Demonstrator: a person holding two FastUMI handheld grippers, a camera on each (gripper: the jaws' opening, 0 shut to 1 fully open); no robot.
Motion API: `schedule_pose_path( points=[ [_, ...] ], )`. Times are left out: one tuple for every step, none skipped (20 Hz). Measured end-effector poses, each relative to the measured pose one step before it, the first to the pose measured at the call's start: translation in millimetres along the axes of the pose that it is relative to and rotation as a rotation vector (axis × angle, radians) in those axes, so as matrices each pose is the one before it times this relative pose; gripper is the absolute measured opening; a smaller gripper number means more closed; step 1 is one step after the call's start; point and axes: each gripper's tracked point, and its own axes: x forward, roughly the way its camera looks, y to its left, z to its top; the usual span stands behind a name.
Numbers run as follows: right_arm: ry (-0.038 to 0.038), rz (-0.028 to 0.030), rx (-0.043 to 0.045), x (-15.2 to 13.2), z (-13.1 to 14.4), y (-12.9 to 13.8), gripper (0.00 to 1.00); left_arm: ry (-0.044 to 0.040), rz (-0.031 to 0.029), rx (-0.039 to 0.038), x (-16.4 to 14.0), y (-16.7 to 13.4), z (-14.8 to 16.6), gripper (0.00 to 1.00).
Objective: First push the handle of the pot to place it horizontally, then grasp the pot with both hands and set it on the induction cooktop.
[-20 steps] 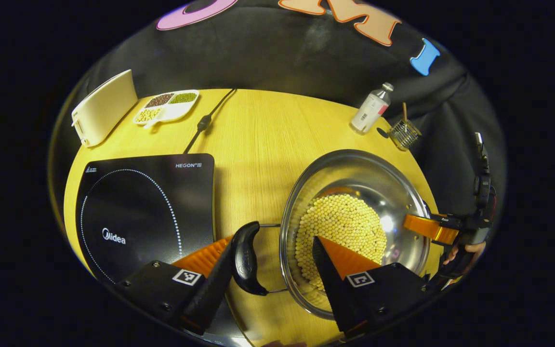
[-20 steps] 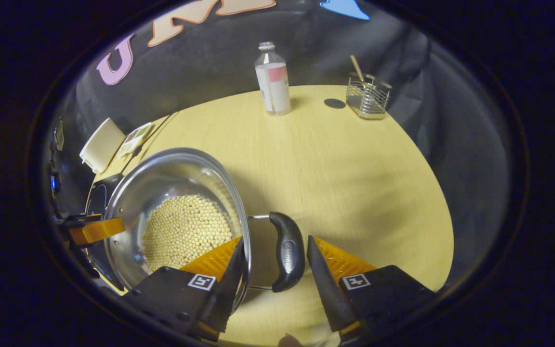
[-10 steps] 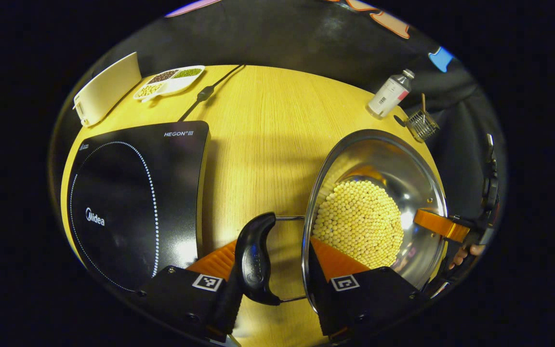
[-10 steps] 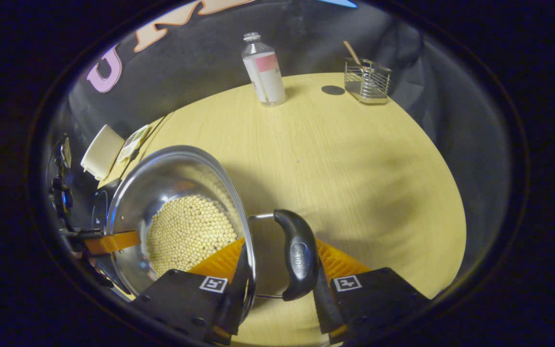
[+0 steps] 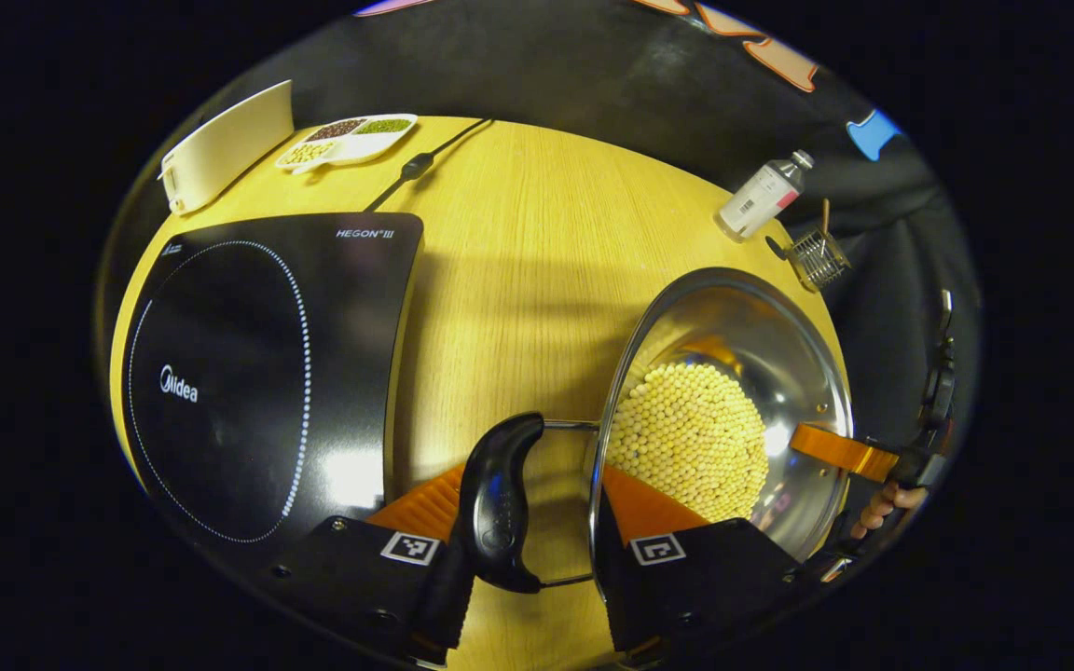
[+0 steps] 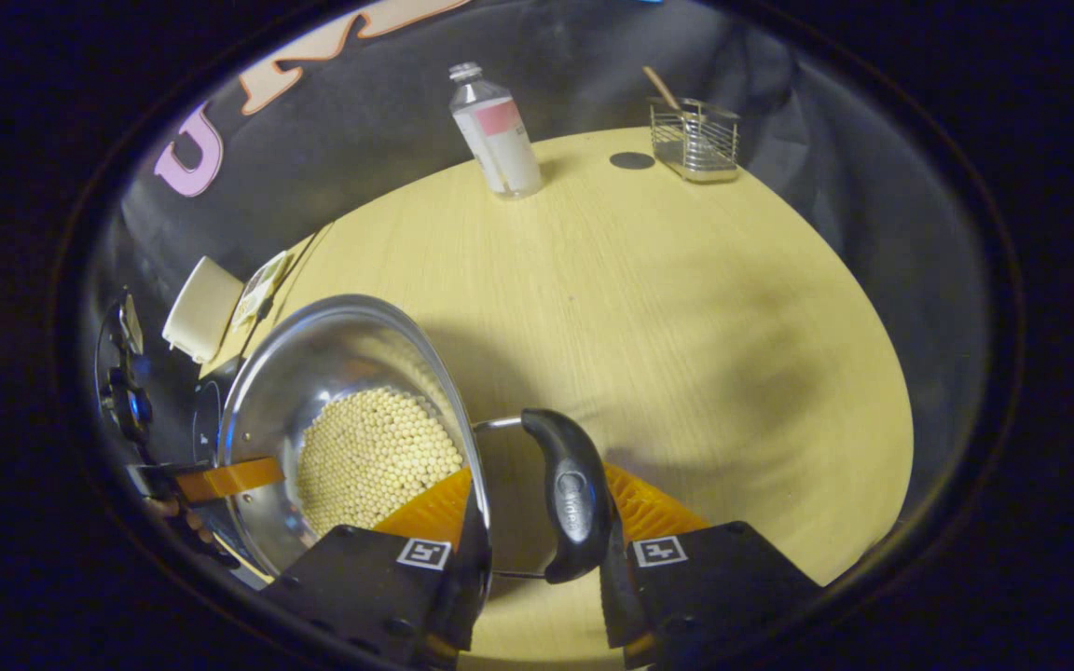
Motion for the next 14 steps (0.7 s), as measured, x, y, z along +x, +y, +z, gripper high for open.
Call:
schedule_pose_path(
  points=[
    [-0.00039,0.00704,0.00849,-3.45,-1.31,2.02,0.52,-0.01318,-0.00200,0.00472,-6.60,-0.17,1.47,0.62],
    [-0.00302,0.00635,0.00441,-2.84,-0.18,2.79,0.52,-0.01295,0.00068,0.01050,-7.37,-0.78,2.17,0.59],
    [-0.00483,0.00515,0.00023,-3.43,0.44,4.18,0.56,-0.00706,0.00179,0.00969,-5.73,0.63,2.35,0.59],
    [-0.00649,0.00578,-0.00193,-3.19,1.07,4.13,0.52,-0.00640,0.00414,0.00049,-5.61,1.61,1.21,0.59],
    [-0.00640,0.00537,-0.00364,-2.63,1.31,5.42,0.52,-0.00361,0.00337,-0.00549,-4.73,2.45,1.79,0.60],
    [-0.00369,0.00609,-0.00690,-2.85,-0.18,6.11,0.52,-0.00373,0.00534,-0.00407,-4.96,3.81,0.30,0.58],
    [-0.00400,0.00773,-0.00503,-2.12,-0.15,6.62,0.52,-0.00286,0.00624,-0.00417,-6.26,5.08,0.40,0.60],
    [-0.00329,0.00884,-0.00312,-1.88,-1.23,7.38,0.52,-0.00476,0.00660,-0.00371,-6.08,5.18,0.14,0.58],
    [-0.00307,0.00810,-0.00156,-0.93,-0.94,7.21,0.52,-0.00806,0.00587,0.00013,-6.84,5.36,2.39,0.58],
    [-0.00285,0.00831,-0.00068,-1.58,-0.50,8.64,0.52,-0.00848,0.00615,0.00096,-6.13,6.28,2.68,0.58],
    [-0.00201,0.00865,0.00124,-0.80,-0.22,9.02,0.52,-0.01110,0.00381,0.00261,-6.32,6.67,2.92,0.59],
    [-0.00087,0.00703,0.00083,-1.05,-0.51,9.51,0.52,-0.01042,0.00037,-0.00121,-6.24,5.78,2.21,0.59],
    [-0.00101,0.00340,-0.00383,-0.86,-2.62,9.20,0.52,-0.01187,-0.00352,-0.00438,-4.70,7.35,3.24,0.58],
    [-0.00548,-0.00068,-0.00550,-0.73,-0.65,10.62,0.51,-0.00297,-0.00408,-0.00888,-3.87,7.72,1.20,0.58]
  ],
)
